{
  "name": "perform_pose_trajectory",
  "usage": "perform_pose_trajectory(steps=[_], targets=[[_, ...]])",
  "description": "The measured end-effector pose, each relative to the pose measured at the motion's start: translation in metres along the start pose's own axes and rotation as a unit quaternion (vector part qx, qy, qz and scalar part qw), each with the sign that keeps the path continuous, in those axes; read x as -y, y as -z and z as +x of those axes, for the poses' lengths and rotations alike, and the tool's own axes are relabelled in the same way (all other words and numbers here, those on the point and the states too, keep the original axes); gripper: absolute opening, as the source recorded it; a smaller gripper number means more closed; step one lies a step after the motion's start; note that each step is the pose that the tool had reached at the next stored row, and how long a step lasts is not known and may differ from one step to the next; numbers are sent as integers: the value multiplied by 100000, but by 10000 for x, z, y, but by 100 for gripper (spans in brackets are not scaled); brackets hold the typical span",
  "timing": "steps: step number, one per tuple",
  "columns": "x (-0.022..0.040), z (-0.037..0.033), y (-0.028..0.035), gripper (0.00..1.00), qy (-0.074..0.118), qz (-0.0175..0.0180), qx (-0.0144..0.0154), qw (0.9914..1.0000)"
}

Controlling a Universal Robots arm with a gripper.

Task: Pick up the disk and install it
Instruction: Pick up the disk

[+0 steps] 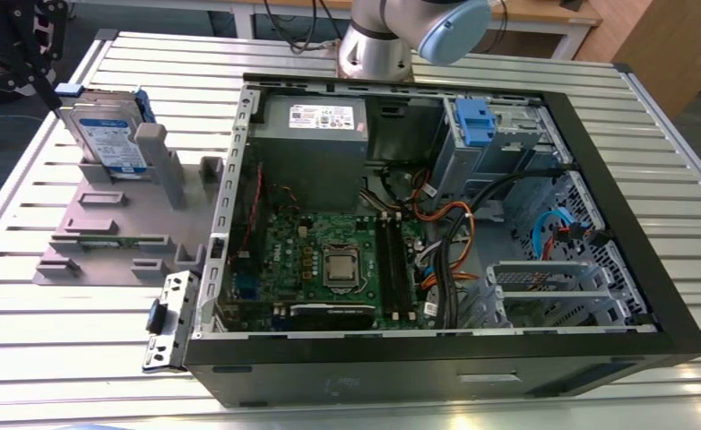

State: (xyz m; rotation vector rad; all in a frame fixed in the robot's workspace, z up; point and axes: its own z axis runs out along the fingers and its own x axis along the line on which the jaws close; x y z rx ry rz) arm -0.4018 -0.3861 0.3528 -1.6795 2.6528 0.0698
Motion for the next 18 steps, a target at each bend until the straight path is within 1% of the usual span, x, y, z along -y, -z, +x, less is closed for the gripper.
perform_pose_trajectory(steps=[18], targets=[[0,0,-1,11,843,-21,-32,99996]])
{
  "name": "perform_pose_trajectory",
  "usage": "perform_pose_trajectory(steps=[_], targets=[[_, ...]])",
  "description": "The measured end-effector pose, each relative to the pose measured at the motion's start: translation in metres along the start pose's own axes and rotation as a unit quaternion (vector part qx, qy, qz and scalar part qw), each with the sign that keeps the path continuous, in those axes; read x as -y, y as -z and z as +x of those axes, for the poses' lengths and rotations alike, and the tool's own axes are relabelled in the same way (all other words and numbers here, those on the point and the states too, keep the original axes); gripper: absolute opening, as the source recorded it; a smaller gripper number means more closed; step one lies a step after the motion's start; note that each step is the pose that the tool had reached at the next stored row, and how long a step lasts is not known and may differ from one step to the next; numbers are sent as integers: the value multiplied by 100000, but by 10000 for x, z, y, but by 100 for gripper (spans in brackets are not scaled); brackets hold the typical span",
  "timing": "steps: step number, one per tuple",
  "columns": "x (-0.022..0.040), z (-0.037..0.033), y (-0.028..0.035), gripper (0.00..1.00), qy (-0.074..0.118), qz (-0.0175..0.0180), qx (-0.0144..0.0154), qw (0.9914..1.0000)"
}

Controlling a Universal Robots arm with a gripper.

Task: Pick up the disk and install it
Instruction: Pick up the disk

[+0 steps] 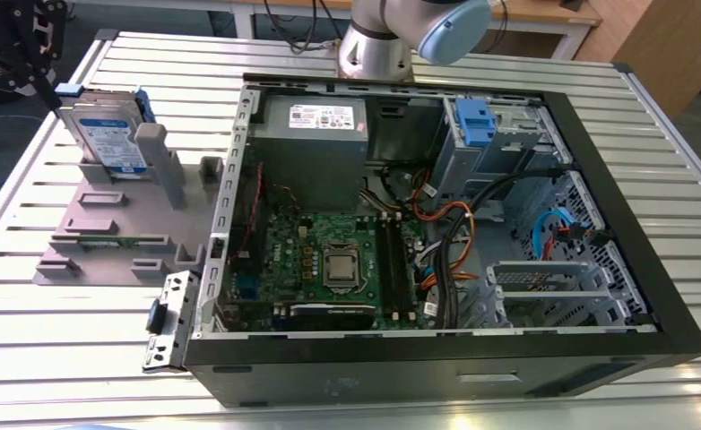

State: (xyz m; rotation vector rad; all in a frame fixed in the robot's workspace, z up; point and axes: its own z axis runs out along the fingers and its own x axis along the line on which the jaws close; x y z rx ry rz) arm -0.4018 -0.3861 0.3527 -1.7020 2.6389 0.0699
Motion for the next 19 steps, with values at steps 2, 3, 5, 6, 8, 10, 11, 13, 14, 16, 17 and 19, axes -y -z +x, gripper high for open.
perform_pose_trajectory(steps=[2,3,5,6,8,10,11,13,14,16,17,19], targets=[[0,0,0,11,89,-1,-2,100000],[0,0,0,11,133,-3,-5,100000],[0,0,0,11,226,-6,-9,100000],[0,0,0,11,269,-8,-11,100000],[0,0,0,11,363,-9,-13,99999],[0,0,0,11,450,-10,-16,99999],[0,0,0,11,491,-15,-19,99999],[0,0,-1,11,579,-16,-22,99998],[0,0,-1,11,622,-16,-21,99998],[0,0,-1,11,712,-20,-26,99997],[0,0,-1,11,754,-21,-30,99997],[0,0,-1,11,840,-23,-31,99996]])
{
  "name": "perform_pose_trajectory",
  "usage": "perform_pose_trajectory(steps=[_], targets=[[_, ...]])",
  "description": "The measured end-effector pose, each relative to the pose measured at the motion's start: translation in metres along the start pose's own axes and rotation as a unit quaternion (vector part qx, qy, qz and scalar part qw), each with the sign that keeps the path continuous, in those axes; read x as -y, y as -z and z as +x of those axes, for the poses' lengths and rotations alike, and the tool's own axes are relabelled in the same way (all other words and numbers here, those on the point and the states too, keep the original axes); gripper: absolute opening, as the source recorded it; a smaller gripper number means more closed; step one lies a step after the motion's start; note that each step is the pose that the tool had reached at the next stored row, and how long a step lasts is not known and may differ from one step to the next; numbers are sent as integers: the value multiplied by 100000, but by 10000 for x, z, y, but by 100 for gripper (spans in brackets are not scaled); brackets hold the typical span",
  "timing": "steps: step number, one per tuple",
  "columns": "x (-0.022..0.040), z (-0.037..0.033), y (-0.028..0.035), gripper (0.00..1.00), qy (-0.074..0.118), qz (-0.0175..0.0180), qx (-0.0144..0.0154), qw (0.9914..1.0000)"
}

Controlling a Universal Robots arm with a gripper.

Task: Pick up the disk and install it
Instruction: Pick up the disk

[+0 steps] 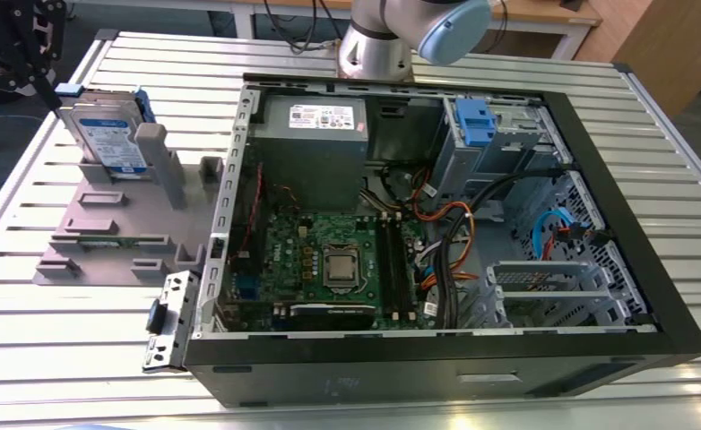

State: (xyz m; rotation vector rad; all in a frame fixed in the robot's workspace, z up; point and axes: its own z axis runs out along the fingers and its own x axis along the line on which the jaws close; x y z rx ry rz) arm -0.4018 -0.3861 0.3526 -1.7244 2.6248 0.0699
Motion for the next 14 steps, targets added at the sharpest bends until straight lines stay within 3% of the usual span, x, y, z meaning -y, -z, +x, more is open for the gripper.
perform_pose_trajectory(steps=[14], targets=[[0,0,0,11,583,-13,-21,99998]])
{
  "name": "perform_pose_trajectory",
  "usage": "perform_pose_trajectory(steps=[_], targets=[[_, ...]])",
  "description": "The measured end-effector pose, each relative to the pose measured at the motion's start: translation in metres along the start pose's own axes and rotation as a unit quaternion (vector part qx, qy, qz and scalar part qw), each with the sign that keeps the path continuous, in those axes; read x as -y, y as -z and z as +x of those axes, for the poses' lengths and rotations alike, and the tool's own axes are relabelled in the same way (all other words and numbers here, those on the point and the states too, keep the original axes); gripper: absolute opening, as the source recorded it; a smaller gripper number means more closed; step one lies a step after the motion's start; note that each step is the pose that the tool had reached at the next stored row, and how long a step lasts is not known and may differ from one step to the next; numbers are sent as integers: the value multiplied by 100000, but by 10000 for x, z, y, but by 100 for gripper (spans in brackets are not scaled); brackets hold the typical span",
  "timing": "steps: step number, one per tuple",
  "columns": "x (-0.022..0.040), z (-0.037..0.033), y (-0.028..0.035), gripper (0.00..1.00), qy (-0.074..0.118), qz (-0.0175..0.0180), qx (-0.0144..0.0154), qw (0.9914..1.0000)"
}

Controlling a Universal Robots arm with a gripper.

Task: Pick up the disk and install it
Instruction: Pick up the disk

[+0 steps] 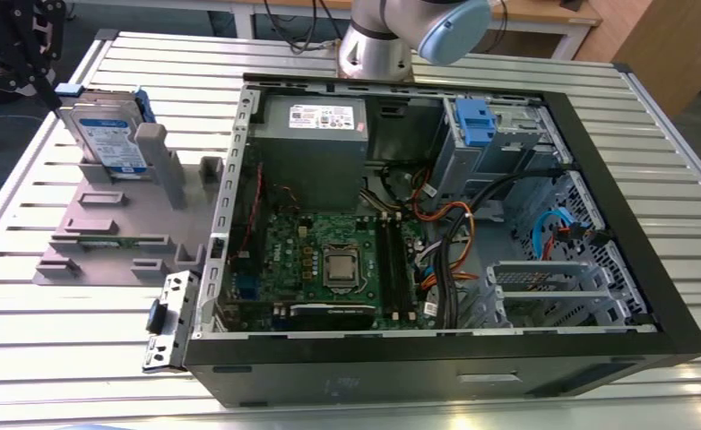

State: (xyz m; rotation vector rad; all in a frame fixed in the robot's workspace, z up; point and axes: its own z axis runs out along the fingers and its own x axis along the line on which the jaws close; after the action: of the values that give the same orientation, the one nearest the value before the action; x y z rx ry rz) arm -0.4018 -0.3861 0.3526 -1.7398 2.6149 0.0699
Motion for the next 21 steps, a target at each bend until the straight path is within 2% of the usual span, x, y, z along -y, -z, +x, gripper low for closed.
perform_pose_trajectory(steps=[21], targets=[[0,0,-1,11,798,-20,-31,99997]])
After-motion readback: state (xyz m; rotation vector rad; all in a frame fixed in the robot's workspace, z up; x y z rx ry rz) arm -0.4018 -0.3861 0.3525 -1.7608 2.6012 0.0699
